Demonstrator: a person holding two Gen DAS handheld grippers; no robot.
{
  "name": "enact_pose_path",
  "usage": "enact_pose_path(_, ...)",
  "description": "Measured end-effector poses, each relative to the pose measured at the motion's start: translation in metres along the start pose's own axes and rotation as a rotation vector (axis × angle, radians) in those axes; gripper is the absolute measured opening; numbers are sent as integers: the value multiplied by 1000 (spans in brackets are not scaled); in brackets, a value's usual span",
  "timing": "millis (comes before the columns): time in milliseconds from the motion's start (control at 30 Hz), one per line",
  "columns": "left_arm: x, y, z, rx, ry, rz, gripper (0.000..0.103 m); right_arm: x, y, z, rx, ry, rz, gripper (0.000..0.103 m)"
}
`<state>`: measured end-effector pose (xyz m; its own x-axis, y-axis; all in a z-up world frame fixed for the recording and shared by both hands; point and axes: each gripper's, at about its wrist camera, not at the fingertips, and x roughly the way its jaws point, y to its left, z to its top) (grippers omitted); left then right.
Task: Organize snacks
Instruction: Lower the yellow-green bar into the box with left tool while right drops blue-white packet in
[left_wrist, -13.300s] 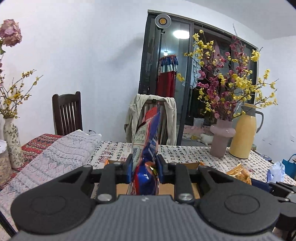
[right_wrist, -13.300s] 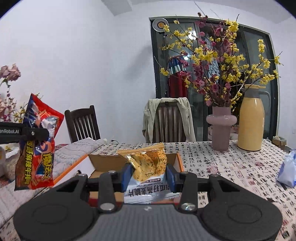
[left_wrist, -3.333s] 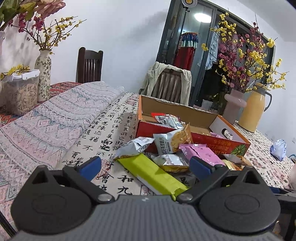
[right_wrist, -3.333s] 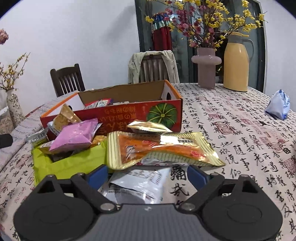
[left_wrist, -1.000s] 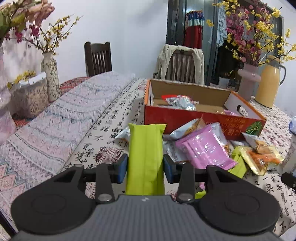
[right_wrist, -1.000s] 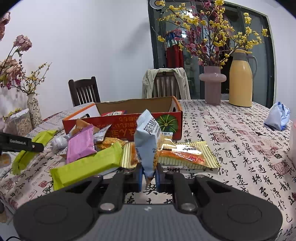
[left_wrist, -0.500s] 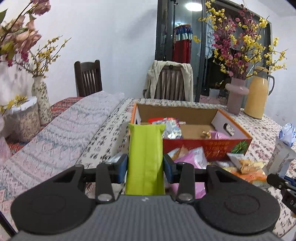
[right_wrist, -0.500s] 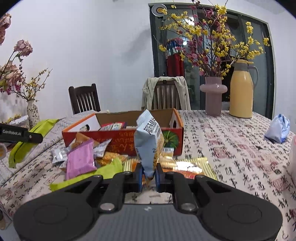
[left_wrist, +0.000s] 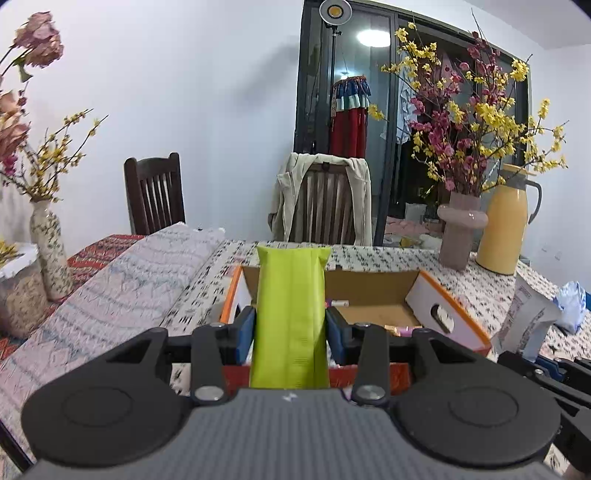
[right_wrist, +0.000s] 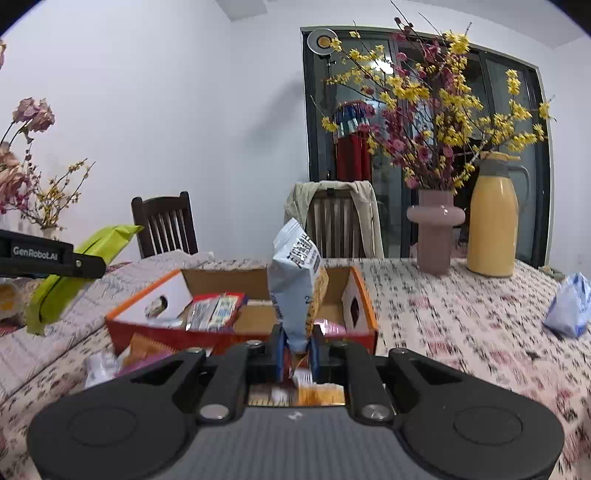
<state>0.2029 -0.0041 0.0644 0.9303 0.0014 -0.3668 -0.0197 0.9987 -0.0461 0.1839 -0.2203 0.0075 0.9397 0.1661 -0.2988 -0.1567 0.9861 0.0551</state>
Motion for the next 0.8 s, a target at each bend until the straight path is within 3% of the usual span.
enact_pose_path(333,59,-8,23,-23,-5,30,41,69,3,31,-25,19,-8,13)
enact_pose_path(533,97,-1,11,-56,-32,11,42,115,-2,25,8,60,-15,14)
enact_pose_path(633,106,5,2,-65,-3,10,45,126,-3,16,4,103,-18,18)
enact_pose_path(700,101,9,1,-85,-11,19,78,126,-3,13,-4,112,-17,38)
enact_pose_path(767,93,11,0,-100,-50,54,98,122,0,11,-7,97,-14,103)
enact_pose_path(800,88,12,1,-109,-72,72,103,118,0,10,-9,75,-17,102)
